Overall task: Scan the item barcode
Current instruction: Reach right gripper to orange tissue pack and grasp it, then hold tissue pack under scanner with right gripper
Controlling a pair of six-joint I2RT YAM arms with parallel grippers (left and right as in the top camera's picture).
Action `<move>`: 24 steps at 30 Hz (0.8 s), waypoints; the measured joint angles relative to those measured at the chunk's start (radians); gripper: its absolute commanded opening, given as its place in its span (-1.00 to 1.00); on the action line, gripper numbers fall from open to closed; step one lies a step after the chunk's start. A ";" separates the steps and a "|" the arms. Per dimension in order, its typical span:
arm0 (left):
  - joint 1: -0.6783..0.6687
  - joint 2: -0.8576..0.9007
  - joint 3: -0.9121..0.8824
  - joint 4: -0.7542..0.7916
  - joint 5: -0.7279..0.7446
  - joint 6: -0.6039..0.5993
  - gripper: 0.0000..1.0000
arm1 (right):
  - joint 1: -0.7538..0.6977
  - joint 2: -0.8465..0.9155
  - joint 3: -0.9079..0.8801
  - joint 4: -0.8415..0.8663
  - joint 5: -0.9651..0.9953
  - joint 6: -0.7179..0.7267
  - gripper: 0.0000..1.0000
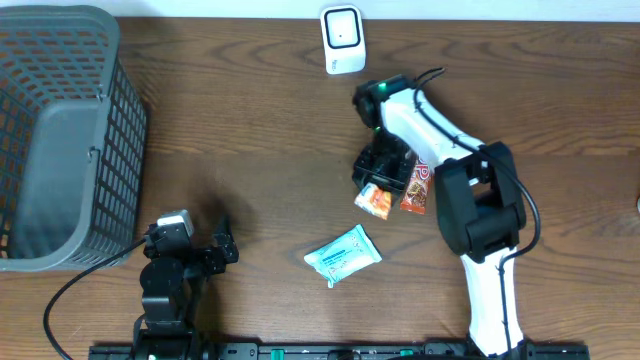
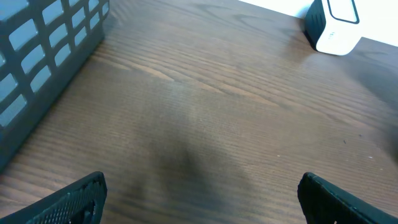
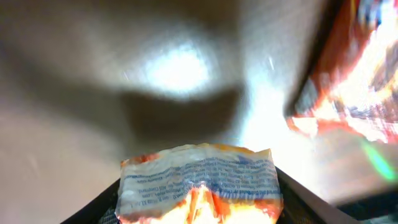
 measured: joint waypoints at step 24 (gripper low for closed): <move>0.000 0.000 0.000 0.000 0.000 0.000 0.96 | -0.107 0.000 0.029 -0.257 -0.293 -0.503 0.11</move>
